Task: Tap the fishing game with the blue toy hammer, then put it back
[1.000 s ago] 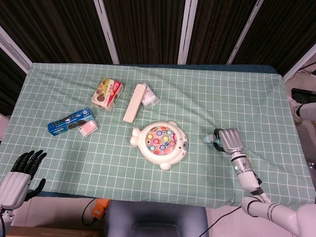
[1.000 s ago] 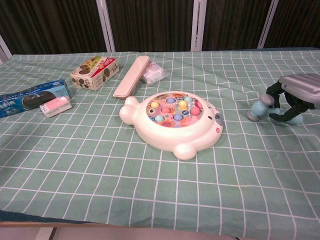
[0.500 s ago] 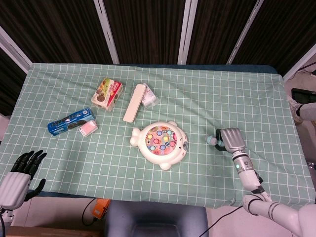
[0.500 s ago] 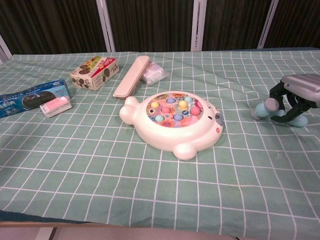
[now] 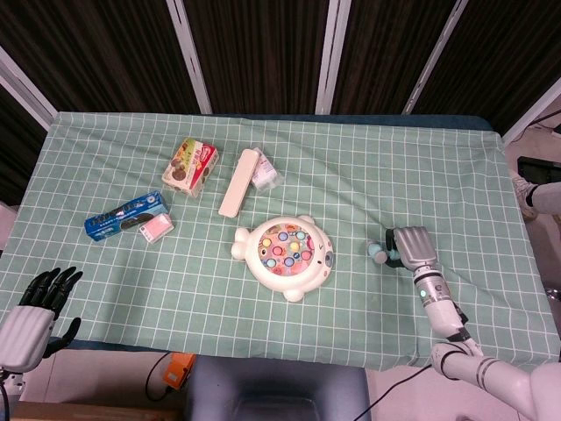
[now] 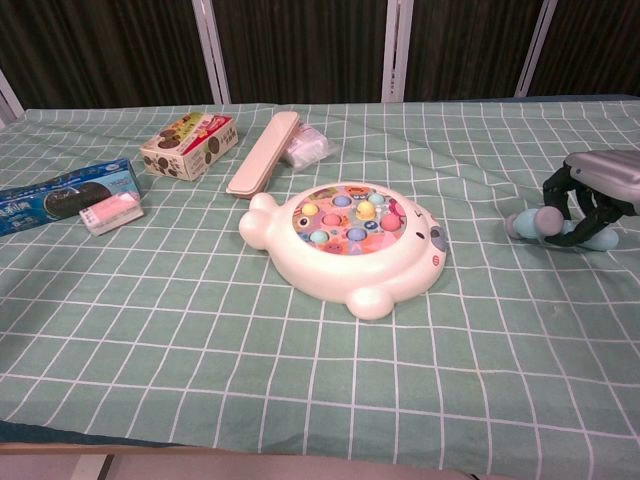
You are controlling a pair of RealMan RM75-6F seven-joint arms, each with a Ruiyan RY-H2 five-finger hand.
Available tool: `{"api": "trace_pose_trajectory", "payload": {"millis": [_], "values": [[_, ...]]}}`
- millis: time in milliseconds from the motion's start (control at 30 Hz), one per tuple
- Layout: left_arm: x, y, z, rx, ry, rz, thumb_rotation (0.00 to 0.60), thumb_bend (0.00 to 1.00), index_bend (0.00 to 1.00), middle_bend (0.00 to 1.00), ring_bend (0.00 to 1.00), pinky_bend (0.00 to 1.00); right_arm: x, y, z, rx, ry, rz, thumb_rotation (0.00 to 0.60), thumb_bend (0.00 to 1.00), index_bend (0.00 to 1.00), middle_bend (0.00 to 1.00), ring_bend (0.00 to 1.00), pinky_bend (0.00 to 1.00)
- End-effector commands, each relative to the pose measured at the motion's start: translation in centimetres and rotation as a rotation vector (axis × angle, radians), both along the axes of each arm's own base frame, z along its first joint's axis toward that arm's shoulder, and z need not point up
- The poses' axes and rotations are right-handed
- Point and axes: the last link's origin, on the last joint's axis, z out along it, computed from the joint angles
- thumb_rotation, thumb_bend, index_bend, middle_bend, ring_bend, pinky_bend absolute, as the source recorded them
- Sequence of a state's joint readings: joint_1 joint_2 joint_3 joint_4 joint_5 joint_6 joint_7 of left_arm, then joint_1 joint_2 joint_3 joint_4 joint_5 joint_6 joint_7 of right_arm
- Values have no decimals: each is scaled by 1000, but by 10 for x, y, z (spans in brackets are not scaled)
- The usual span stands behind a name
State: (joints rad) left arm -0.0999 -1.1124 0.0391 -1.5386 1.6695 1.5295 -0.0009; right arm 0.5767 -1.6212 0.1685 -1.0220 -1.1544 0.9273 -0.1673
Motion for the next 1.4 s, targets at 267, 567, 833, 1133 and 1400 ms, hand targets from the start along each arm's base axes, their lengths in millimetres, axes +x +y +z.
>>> {"api": "trace_pose_trajectory", "payload": {"millis": [267, 567, 833, 1133, 1400], "values": [[0, 0, 0, 0, 1, 0, 600, 404, 0, 60, 22, 97, 0, -4, 3, -3, -12, -11, 600, 383, 755, 659, 697, 731], [0, 0, 0, 1, 1, 1, 600, 404, 0, 60, 23, 97, -2, -8, 5, -2, -24, -33, 600, 372, 712, 624, 679, 714], [0, 0, 0, 2, 2, 1, 600, 405, 0, 60, 24, 97, -3, -9, 4, -1, -36, -42, 600, 365, 681, 599, 666, 702], [0, 1, -1, 2, 6, 4, 600, 403, 0, 62, 24, 97, -4, -15, 7, -23, -57, -55, 600, 360, 652, 577, 662, 697], [0, 1, -1, 2, 7, 5, 600, 404, 0, 64, 24, 97, -5, -18, 8, -26, -63, -71, 600, 358, 615, 549, 640, 675]]}}
